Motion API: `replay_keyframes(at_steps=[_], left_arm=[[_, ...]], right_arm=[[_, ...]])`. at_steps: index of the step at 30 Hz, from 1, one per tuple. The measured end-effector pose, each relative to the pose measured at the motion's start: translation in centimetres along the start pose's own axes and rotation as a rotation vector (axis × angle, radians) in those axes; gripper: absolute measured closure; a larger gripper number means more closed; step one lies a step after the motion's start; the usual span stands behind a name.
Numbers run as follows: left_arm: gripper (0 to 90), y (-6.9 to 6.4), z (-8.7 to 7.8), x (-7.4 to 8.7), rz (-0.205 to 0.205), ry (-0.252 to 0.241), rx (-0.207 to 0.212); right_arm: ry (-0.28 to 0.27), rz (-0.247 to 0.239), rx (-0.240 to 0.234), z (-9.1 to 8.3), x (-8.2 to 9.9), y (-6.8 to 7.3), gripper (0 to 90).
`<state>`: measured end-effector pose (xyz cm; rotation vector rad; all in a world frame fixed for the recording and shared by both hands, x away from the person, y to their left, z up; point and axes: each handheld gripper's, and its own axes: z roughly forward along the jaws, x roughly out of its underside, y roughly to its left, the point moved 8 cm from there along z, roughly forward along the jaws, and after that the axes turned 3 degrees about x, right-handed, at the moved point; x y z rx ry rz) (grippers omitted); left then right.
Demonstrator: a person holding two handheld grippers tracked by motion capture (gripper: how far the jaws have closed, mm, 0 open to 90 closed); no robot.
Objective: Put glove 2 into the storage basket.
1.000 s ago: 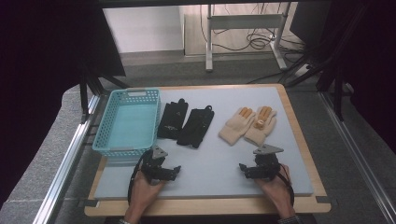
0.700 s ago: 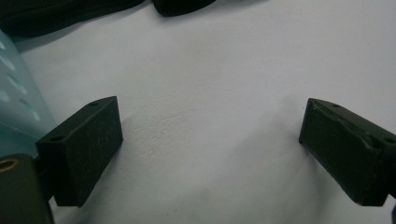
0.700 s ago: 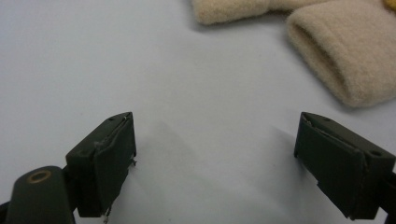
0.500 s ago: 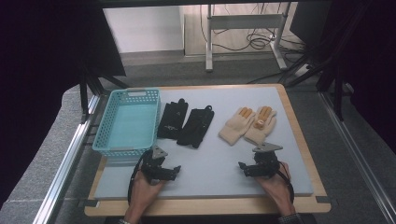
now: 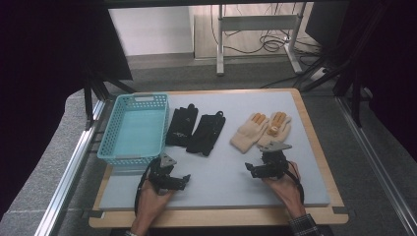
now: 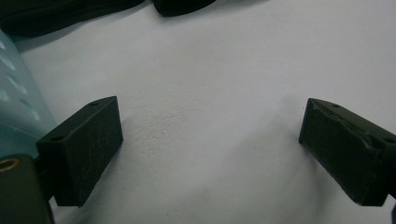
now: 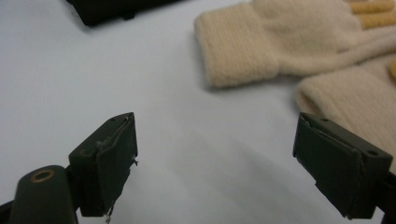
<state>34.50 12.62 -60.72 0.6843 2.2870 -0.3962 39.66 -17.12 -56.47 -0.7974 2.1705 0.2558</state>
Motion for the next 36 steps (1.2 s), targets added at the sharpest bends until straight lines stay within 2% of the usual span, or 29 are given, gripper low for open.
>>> replay_keyframes(at_steps=[5,11,23,31,36], left_arm=[[6.4,0.0,0.0,0.0,0.0,0.0,0.0],[6.4,0.0,0.0,0.0,0.0,0.0,0.0],[6.4,0.0,0.0,0.0,0.001,0.001,0.0],[6.4,0.0,0.0,0.0,0.0,0.001,0.001],[6.4,0.0,0.0,0.0,0.001,0.001,0.001]], right_arm=[[-0.007,-0.009,-0.018,0.7,-1.3,0.5,13.5],[-0.017,-0.013,-0.066,1.8,-3.0,1.3,16.0],[-0.019,-0.061,-0.07,3.9,-5.6,2.9,17.4],[-0.021,-0.053,-0.06,5.4,-7.2,2.9,17.4],[-0.025,-0.039,-0.085,6.7,-8.4,3.0,21.4]])
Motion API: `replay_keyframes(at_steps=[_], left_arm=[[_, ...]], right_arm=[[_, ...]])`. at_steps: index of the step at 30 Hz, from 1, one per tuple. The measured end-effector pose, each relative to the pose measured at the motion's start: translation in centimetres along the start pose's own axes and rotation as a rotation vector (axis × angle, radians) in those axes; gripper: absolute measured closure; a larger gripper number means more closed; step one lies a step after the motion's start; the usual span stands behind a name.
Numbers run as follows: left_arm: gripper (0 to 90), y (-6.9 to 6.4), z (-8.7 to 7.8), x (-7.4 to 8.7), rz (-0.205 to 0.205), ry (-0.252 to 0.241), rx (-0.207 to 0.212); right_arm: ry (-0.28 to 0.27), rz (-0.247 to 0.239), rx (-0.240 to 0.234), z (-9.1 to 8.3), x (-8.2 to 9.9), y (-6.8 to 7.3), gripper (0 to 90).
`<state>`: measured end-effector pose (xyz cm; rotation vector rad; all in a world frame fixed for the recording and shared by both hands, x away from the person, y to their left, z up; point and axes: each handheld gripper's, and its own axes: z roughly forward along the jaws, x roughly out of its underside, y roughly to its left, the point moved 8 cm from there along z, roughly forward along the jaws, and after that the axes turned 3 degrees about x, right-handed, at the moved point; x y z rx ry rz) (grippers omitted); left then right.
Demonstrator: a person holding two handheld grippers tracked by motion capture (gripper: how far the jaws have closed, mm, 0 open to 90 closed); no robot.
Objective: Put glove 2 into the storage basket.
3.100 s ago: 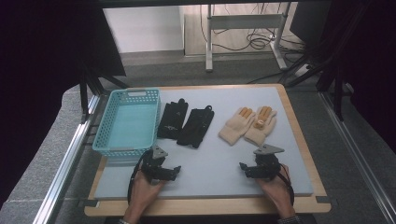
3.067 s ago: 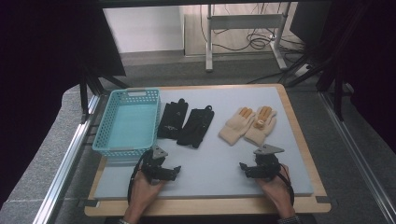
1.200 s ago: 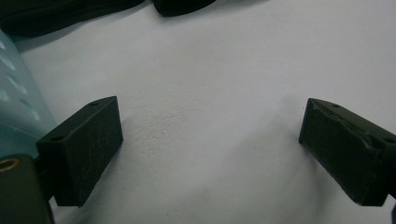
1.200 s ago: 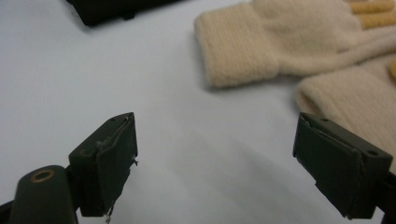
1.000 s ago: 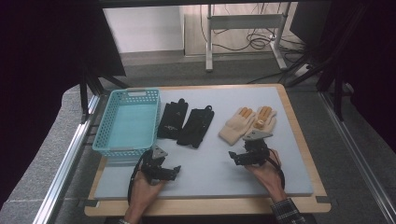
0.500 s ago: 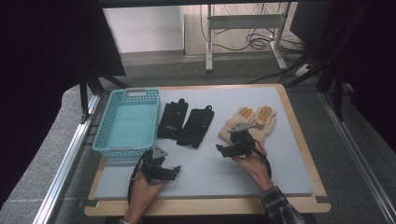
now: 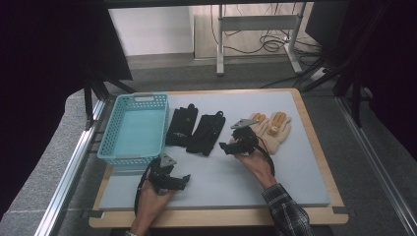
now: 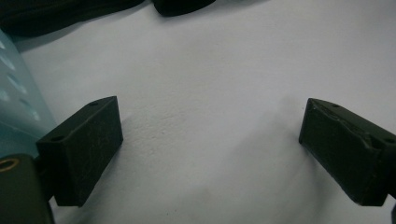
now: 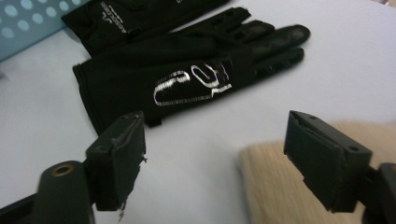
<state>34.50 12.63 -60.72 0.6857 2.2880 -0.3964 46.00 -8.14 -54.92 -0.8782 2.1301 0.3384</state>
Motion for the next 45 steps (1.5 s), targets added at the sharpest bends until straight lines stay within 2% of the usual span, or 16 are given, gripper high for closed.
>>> replay_keyframes(at_steps=[4,7,10,12,14,17,22,23,26,27,28,32,34,38,42,45], left_arm=[[6.4,0.0,0.0,0.0,0.0,0.0,0.0],[6.4,0.0,0.0,0.0,0.0,0.001,0.0],[6.4,0.0,0.0,0.0,0.0,0.001,0.001],[6.4,0.0,0.0,0.0,0.0,0.001,0.001],[6.4,0.0,0.0,0.0,0.0,0.001,0.001],[6.4,0.0,0.0,0.0,0.0,-0.001,0.001],[6.4,0.0,0.0,0.0,-0.002,-0.003,0.002],[6.4,0.0,0.0,0.0,-0.002,-0.003,0.002],[6.4,0.0,0.0,0.0,-0.001,-0.002,0.002],[6.4,0.0,0.0,0.0,-0.002,-0.002,0.002],[6.4,0.0,0.0,0.0,-0.001,-0.002,0.001],[6.4,0.0,0.0,0.0,-0.002,-0.002,0.002],[6.4,0.0,0.0,0.0,-0.002,-0.002,0.002],[6.4,0.0,0.0,0.0,-0.001,-0.002,0.002],[6.4,0.0,0.0,0.0,-0.001,-0.002,0.002],[6.4,0.0,0.0,0.0,-0.001,-0.002,0.002]], right_arm=[[0.01,-0.01,-0.01,1.0,-0.6,0.1,25.3],[0.02,-0.011,-0.024,2.6,-1.4,0.3,30.2],[0.021,-0.011,-0.031,3.5,-1.9,0.4,31.1],[0.02,-0.009,-0.033,4.2,-2.3,0.4,30.4],[0.04,0.001,-0.035,5.6,-2.7,0.4,24.5],[0.051,0.007,-0.029,6.8,-3.1,0.4,21.3],[0.082,0.003,0.003,8.3,-3.4,0.2,21.5],[0.127,-0.023,0.011,9.2,-2.9,0.3,23.7],[0.108,-0.004,-0.037,9.0,-2.8,0.6,45.5],[0.108,-0.004,-0.037,9.0,-2.8,0.6,45.5],[0.117,-0.03,0.016,8.7,-2.8,0.4,64.4],[0.124,-0.017,0.016,8.5,-2.7,0.1,83.1],[0.118,0.003,-0.003,8.5,-2.7,0.1,85.9],[0.105,-0.009,-0.007,8.0,-2.9,0.2,86.8],[0.086,-0.001,-0.019,7.4,-3.4,0.1,86.9],[0.077,-0.004,-0.036,6.3,-3.8,0.3,87.0]])
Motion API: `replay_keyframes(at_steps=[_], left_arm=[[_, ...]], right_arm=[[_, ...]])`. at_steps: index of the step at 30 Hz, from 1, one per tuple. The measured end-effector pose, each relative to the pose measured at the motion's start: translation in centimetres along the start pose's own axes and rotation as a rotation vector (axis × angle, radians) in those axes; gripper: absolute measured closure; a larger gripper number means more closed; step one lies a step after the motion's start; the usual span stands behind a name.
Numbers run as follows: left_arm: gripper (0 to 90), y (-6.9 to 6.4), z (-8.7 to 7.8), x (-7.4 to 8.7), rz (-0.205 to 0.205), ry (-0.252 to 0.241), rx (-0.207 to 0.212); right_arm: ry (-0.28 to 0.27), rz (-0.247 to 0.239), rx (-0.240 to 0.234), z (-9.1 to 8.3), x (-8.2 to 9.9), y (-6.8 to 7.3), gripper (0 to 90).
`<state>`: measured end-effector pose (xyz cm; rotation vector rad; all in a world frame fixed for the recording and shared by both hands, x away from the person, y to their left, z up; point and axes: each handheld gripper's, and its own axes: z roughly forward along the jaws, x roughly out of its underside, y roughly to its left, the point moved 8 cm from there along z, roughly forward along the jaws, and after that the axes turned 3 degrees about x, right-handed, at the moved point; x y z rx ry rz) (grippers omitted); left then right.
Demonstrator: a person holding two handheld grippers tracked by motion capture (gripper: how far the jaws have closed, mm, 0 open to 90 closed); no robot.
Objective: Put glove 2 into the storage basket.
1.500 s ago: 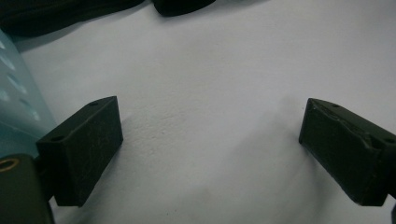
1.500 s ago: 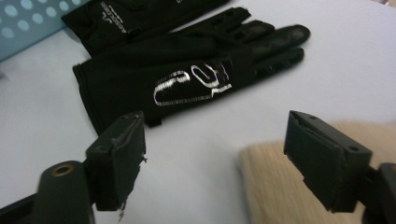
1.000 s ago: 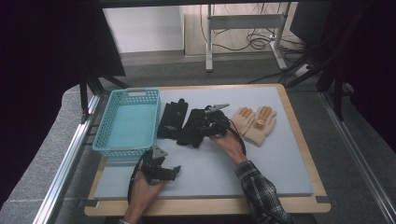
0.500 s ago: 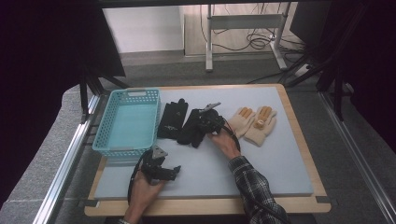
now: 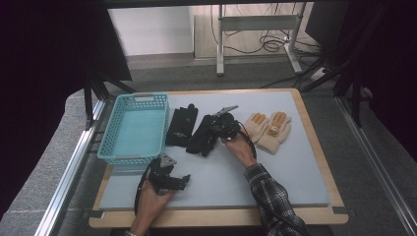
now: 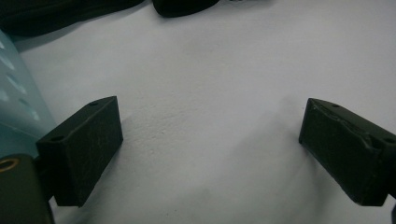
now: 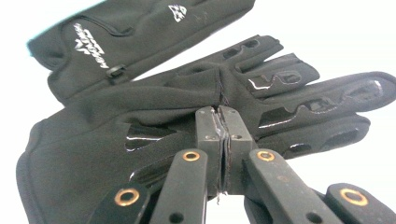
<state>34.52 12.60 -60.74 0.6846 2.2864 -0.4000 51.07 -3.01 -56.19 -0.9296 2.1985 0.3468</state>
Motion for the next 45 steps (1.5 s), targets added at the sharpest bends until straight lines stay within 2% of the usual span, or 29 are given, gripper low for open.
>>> replay_keyframes(at_steps=[3,7,10,11,12,14,20,24,27,30,32,33,34,37,38,40,45], left_arm=[[6.4,0.0,0.0,0.0,0.001,0.002,-0.001],[6.3,0.0,0.0,0.0,0.001,0.001,-0.001],[6.4,0.0,0.0,0.0,0.002,0.001,-0.001],[6.4,0.0,0.0,0.0,0.002,0.001,-0.001],[6.4,0.0,0.0,0.0,0.001,0.0,0.0],[6.3,0.0,0.0,0.0,0.0,0.0,0.0],[6.4,0.0,0.0,0.0,0.002,0.001,-0.001],[6.4,0.0,0.0,0.0,-0.002,-0.001,-0.002],[6.4,0.0,0.0,0.0,-0.002,-0.002,-0.002],[6.4,0.0,0.0,0.0,-0.002,-0.002,-0.003],[6.4,0.0,0.0,0.0,-0.002,-0.002,-0.003],[6.4,0.0,0.0,0.0,-0.002,-0.002,-0.003],[6.4,0.0,0.0,0.0,-0.004,-0.002,-0.002],[6.4,0.0,0.0,0.0,-0.003,-0.002,-0.003],[6.4,0.0,0.0,0.0,0.002,0.002,-0.003],[6.4,0.0,0.0,0.0,0.002,0.002,-0.002],[6.4,0.0,0.0,0.0,0.002,0.002,-0.002]], right_arm=[[-0.014,0.008,-0.016,-0.9,-0.3,0.3,87.0],[-0.04,-0.005,-0.044,-2.6,-1.0,0.8,87.0],[-0.055,0.009,-0.068,-4.1,-1.4,1.3,87.0],[-0.055,0.009,-0.068,-4.1,-1.4,1.3,87.0],[-0.066,-0.002,-0.088,-5.4,-1.6,1.9,86.9],[-0.069,-0.031,-0.096,-6.5,-1.5,2.4,86.9],[-0.09,-0.073,-0.147,-10.5,-0.7,4.4,86.9],[-0.076,-0.085,-0.182,-12.5,1.1,5.5,86.8],[-0.056,-0.085,-0.219,-12.8,3.1,6.2,86.8],[-0.027,-0.103,-0.247,-12.1,5.3,6.9,86.7],[-0.003,-0.118,-0.241,-11.1,6.7,7.2,86.4],[-0.003,-0.118,-0.241,-11.1,6.7,7.2,86.4],[0.019,-0.148,-0.216,-9.9,7.8,7.3,83.7],[-0.002,-0.159,-0.192,-9.4,8.1,7.0,74.0],[-0.024,-0.141,-0.176,-9.5,7.7,6.6,67.8],[-0.043,-0.113,-0.166,-9.7,7.3,5.9,61.3],[-0.068,-0.068,-0.133,-9.4,6.5,4.5,51.9]])
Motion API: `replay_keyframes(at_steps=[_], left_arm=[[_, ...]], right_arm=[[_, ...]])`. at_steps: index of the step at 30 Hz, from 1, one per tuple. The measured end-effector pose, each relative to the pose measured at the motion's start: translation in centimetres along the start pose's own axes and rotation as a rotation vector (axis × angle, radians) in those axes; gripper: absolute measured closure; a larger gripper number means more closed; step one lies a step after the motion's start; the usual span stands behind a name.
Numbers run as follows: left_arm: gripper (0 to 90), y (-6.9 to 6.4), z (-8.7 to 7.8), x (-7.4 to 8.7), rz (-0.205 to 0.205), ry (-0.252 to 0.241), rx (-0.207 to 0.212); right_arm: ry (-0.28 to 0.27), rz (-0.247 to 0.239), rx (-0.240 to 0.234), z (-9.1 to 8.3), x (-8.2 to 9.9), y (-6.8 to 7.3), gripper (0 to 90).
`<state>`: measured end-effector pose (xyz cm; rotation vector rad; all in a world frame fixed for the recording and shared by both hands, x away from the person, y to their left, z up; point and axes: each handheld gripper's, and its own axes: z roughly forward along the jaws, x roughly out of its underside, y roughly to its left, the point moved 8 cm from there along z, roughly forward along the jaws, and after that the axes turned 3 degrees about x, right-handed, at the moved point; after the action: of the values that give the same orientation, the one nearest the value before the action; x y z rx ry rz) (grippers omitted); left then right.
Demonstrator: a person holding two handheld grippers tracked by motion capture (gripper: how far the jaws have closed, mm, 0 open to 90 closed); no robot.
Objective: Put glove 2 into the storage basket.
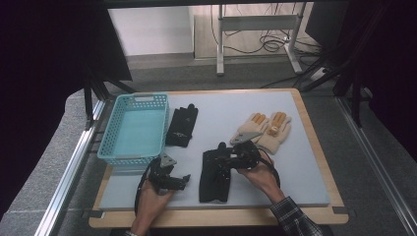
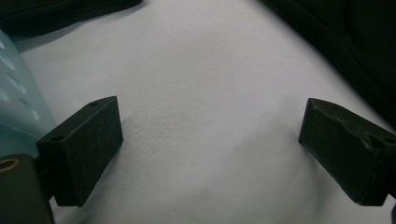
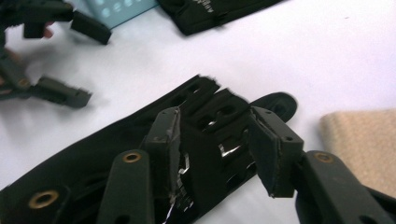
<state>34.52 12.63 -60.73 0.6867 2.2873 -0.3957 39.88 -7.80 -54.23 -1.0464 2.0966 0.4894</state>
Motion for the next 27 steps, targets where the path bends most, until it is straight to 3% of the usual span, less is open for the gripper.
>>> replay_keyframes(at_steps=[4,9,19,27], left_arm=[[6.4,0.0,0.0,0.0,0.0,0.0,0.0],[6.4,0.0,0.0,0.0,-0.002,0.0,0.0],[6.4,0.0,0.0,0.0,0.0,0.002,0.0],[6.4,0.0,0.0,0.0,-0.003,-0.001,0.002]], right_arm=[[-0.016,0.026,0.002,0.8,-0.8,-0.5,46.4],[-0.02,0.027,0.014,2.3,-2.3,-1.0,45.9],[-0.015,-0.008,-0.001,6.1,-5.6,-1.4,63.8],[-0.004,-0.033,-0.009,10.0,-8.0,-1.5,60.0]])
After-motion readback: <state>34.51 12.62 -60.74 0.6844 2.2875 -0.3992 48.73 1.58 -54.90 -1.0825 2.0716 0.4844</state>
